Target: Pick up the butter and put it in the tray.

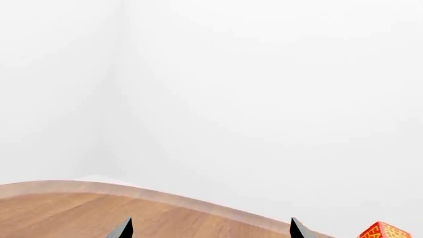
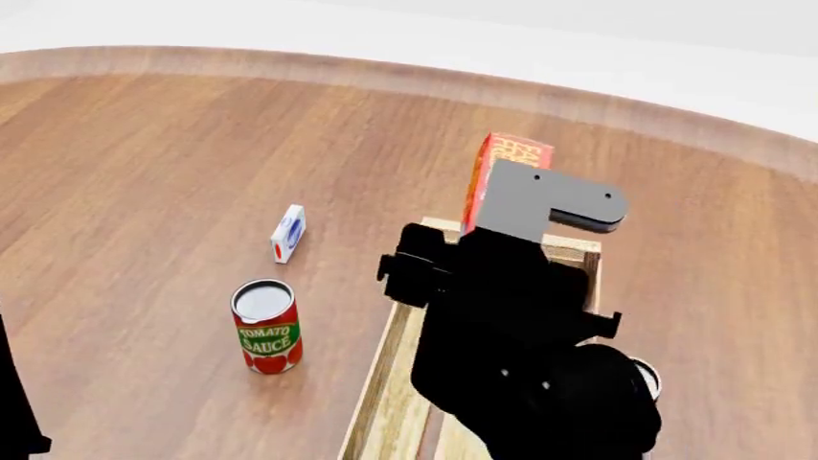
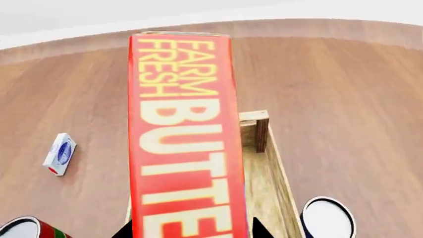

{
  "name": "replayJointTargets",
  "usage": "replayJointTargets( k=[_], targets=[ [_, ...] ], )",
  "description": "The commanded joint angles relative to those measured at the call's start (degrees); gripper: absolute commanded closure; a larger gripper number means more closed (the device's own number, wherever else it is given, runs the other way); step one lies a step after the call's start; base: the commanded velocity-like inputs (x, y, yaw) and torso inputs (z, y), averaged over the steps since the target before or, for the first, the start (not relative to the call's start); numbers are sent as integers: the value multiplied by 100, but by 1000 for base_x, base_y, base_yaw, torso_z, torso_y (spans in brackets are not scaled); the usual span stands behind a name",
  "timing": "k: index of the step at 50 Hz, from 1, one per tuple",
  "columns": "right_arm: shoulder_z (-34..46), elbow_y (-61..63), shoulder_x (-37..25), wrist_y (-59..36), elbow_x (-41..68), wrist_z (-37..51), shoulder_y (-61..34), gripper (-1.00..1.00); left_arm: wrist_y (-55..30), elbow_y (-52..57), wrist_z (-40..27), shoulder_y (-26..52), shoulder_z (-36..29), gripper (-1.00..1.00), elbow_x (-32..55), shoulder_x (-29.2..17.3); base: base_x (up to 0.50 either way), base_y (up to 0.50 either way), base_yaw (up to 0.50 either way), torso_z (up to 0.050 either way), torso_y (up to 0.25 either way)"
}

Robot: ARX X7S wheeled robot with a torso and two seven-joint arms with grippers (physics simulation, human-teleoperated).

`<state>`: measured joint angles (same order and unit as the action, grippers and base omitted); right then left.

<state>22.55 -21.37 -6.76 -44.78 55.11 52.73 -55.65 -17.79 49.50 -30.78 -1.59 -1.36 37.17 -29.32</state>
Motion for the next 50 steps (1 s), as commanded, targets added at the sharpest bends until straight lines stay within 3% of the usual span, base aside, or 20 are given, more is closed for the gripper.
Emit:
replayJointTargets(
  k=[1,24,50],
  targets=[
    [-429,-960,570,297,149,63,-330,100,17,26,-34,-2,61,-100,82,-37,0,0,0,0,0],
    [-116,-1665,451,269,226,664,-360,100,49,32,-61,-18,39,-100,104,-69,0,0,0,0,2],
    [439,-2226,420,236,266,16,-298,100,89,14,-103,1,61,-100,156,-111,0,0,0,0,1]
  ],
)
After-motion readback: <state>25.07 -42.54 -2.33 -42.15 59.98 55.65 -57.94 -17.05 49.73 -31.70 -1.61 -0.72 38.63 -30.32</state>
